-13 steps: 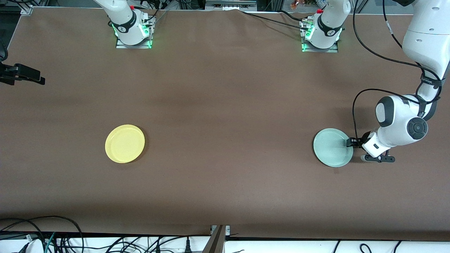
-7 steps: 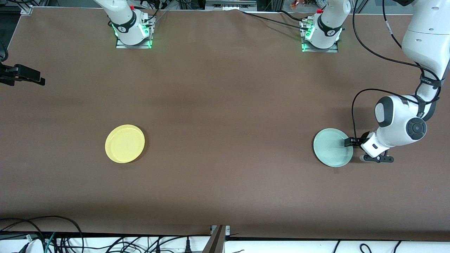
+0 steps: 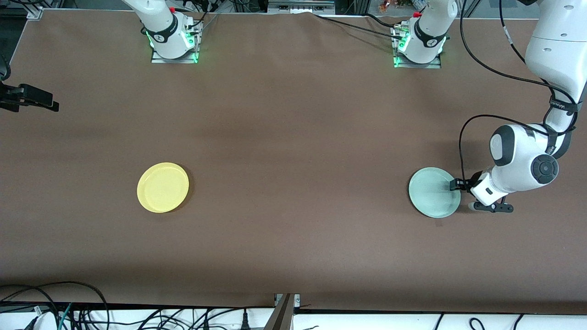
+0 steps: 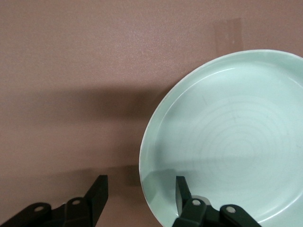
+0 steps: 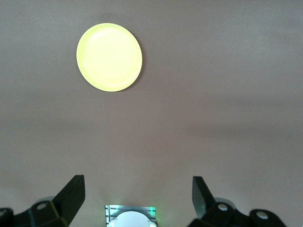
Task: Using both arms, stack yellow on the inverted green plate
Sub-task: 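Close the left gripper on the green plate's rim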
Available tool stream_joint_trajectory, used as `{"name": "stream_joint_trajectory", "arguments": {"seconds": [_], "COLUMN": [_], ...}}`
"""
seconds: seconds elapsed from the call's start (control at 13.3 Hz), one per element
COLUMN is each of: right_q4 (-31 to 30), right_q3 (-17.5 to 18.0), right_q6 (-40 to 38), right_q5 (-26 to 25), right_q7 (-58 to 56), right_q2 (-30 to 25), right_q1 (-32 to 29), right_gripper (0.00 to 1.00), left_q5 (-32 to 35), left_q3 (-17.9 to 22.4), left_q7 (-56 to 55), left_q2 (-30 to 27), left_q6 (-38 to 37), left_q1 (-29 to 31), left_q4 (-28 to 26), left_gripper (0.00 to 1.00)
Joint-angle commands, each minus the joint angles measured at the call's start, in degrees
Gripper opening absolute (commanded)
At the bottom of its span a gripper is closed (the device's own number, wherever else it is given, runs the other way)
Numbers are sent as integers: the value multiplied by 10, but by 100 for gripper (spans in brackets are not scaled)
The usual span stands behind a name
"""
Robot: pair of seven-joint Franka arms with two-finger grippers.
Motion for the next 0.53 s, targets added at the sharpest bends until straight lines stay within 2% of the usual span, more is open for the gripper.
{"name": "stream_joint_trajectory", "arguments": {"seconds": [0.0, 0.15, 0.23, 0.45], "right_q4": [13, 13, 13, 14], "right_q3": [1, 1, 1, 3], "right_q6": [-3, -3, -3, -3], "right_q5": [11, 10, 10, 11], "right_q7": [0, 0, 0, 3], "right_q2": [7, 7, 8, 8], "right_q1": [-4, -4, -5, -3], "right_gripper": [100, 100, 100, 100], "left_q5": [8, 8, 8, 7], "left_q3": [-9, -9, -9, -9], "left_q7": [12, 28, 30, 30], "left_q2": [-9, -9, -9, -9], "left_q6": [-14, -14, -14, -14], "left_q1": [11, 14, 16, 16], "left_q4": [0, 0, 0, 1], "left_gripper": [55, 54, 49, 43]}}
